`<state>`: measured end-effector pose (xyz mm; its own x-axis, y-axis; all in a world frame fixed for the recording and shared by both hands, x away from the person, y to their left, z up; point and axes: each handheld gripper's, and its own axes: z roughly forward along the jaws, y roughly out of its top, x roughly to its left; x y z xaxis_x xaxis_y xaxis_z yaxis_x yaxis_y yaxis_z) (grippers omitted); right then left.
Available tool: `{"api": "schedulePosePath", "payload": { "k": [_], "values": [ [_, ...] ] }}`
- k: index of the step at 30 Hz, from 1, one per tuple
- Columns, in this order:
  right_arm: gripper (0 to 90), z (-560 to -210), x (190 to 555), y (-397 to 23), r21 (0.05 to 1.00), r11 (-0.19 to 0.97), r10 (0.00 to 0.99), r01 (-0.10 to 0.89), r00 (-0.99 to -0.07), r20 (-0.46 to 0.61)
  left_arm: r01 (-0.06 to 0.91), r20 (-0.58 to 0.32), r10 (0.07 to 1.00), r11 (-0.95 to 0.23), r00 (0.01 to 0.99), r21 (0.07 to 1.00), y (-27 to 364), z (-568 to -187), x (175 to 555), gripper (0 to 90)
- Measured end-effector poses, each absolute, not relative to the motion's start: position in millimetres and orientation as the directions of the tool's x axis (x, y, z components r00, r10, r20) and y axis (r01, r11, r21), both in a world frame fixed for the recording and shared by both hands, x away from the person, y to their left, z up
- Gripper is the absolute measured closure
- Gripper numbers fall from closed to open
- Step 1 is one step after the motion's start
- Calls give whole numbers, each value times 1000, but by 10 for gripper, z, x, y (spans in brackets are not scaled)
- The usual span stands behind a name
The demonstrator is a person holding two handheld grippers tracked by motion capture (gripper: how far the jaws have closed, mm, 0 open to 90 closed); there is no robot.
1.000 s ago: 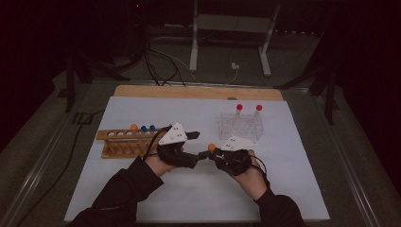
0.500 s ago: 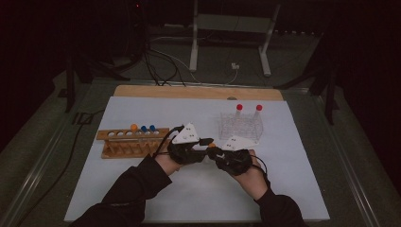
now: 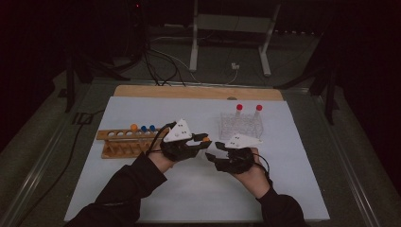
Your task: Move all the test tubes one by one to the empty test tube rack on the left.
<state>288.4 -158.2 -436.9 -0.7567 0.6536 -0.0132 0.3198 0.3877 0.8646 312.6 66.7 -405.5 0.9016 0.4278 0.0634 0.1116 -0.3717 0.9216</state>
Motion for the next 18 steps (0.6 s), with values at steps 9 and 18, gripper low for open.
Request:
{"api": "schedulePosePath", "payload": {
  "k": [9,18],
  "values": [
    [115,-4314,2852,-1583,890,348,649,294,-761,-2,111,98,497,-374,862,921,1052,-3876,3120,718],
    [4,-4267,2842,-1641,910,307,625,278,-780,28,131,114,598,-351,793,927,1595,-3730,3074,718]
  ]
}}
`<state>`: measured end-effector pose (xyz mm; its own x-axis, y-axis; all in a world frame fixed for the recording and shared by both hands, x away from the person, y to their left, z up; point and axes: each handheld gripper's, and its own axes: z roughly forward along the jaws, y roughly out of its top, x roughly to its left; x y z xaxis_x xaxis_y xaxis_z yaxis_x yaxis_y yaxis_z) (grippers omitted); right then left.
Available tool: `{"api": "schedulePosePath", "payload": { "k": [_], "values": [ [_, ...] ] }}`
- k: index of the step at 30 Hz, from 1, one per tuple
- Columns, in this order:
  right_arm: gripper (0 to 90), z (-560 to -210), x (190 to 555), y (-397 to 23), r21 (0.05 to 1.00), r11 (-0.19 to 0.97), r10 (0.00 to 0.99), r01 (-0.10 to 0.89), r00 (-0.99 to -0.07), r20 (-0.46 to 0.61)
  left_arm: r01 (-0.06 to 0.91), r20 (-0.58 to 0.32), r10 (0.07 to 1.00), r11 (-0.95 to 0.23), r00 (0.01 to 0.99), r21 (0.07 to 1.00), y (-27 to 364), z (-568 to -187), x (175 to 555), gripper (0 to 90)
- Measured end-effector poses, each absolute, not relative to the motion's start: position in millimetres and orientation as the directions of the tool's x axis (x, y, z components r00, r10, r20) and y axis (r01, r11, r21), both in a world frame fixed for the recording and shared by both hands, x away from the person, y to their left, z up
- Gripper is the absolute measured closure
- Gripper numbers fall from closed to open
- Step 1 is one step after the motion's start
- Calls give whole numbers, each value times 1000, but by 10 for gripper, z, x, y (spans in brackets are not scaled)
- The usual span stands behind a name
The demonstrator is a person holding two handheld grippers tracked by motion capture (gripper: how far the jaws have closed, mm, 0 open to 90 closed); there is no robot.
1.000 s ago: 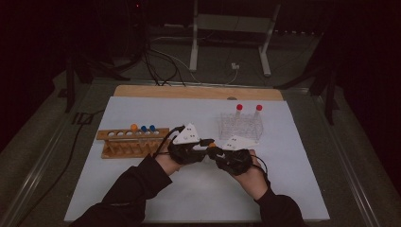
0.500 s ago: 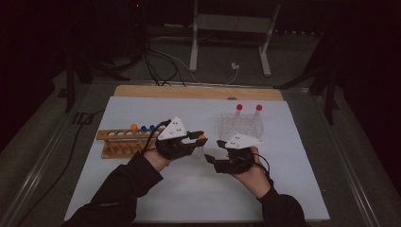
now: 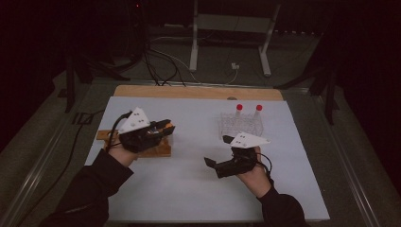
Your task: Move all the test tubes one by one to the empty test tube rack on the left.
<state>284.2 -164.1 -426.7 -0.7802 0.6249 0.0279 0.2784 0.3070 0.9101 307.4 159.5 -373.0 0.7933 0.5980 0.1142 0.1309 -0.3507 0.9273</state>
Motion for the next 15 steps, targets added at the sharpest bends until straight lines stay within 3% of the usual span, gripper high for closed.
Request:
{"api": "schedulePosePath", "payload": {
  "k": [15],
  "values": [
    [4,-4238,2842,-1675,923,285,633,259,-774,22,173,125,750,-306,650,936,2413,-3713,2979,719]
  ]
}}
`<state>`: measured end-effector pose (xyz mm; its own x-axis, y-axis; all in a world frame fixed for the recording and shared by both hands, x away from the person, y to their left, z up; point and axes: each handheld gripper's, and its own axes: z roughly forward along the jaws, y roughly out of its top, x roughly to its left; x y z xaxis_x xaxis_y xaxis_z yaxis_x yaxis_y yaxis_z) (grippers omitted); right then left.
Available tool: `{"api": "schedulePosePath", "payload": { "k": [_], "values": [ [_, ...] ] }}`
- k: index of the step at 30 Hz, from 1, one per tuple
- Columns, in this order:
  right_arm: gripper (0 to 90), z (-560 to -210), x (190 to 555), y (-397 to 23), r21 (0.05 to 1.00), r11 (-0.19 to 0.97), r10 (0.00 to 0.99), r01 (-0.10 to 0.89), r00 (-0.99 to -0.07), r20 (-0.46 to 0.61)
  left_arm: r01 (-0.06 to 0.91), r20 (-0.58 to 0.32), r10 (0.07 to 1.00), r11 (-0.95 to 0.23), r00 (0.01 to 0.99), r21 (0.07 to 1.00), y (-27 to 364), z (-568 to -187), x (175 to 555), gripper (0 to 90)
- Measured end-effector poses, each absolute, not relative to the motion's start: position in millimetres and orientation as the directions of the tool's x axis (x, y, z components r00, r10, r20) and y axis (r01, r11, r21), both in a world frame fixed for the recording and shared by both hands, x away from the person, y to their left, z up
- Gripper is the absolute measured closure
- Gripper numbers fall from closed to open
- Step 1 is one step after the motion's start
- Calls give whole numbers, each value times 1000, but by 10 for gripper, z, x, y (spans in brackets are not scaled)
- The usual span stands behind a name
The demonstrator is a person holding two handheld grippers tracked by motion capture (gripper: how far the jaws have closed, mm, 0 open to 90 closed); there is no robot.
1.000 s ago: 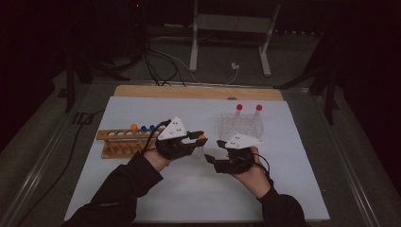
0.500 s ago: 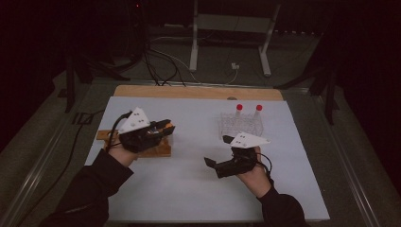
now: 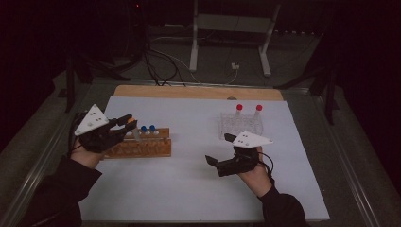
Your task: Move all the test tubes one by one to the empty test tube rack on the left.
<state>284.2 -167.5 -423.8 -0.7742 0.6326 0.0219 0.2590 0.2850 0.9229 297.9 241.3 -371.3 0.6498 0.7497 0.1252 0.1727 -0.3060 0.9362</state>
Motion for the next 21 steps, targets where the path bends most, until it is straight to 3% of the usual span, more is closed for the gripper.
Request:
{"api": "schedulePosePath", "payload": {
  "k": [8,21],
  "values": [
    [4,-4237,2845,-1677,923,286,638,259,-770,18,187,119,820,-266,559,946,2642,-3804,3138,718],
    [4,-4237,2852,-1720,923,282,648,260,-762,17,242,83,851,-239,519,940,2668,-4212,3296,719]
  ]
}}
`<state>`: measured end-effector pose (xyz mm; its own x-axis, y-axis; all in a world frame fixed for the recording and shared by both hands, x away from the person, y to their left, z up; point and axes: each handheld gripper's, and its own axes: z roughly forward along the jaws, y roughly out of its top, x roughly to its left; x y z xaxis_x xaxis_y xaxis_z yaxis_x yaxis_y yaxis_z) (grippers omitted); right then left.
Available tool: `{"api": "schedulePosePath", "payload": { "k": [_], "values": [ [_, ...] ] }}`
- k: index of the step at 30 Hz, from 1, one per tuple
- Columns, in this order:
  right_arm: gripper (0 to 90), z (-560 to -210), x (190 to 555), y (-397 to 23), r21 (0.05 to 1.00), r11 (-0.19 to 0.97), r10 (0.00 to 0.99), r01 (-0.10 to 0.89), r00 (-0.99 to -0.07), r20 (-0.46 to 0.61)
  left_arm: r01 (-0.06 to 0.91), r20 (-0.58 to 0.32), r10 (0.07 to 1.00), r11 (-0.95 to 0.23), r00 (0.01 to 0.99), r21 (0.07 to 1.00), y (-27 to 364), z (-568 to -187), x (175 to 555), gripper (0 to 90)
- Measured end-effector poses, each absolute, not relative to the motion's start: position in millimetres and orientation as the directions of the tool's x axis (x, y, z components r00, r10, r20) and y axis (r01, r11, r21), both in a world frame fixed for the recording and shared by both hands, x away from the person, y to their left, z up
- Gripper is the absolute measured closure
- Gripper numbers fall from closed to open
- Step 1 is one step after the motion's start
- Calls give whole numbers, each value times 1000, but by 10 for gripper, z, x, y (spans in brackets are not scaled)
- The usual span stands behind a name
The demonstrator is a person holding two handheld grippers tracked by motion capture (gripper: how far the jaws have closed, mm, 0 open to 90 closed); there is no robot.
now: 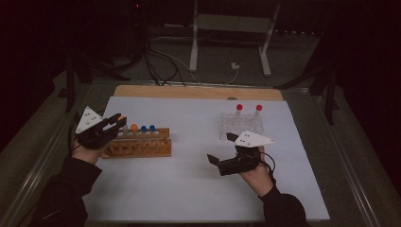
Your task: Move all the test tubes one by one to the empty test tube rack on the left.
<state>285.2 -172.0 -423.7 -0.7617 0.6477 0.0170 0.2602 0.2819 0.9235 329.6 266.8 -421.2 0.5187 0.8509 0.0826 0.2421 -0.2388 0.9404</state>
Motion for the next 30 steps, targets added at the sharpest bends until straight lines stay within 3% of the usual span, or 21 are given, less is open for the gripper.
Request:
{"api": "schedulePosePath", "payload": {
  "k": [12,30],
  "values": [
    [4,-4230,2871,-1748,919,282,649,276,-760,29,309,61,860,-247,507,918,2657,-4500,3341,718],
    [4,-4216,2879,-1776,923,270,655,276,-755,35,368,67,857,-289,512,884,2629,-4498,3384,717]
  ]
}}
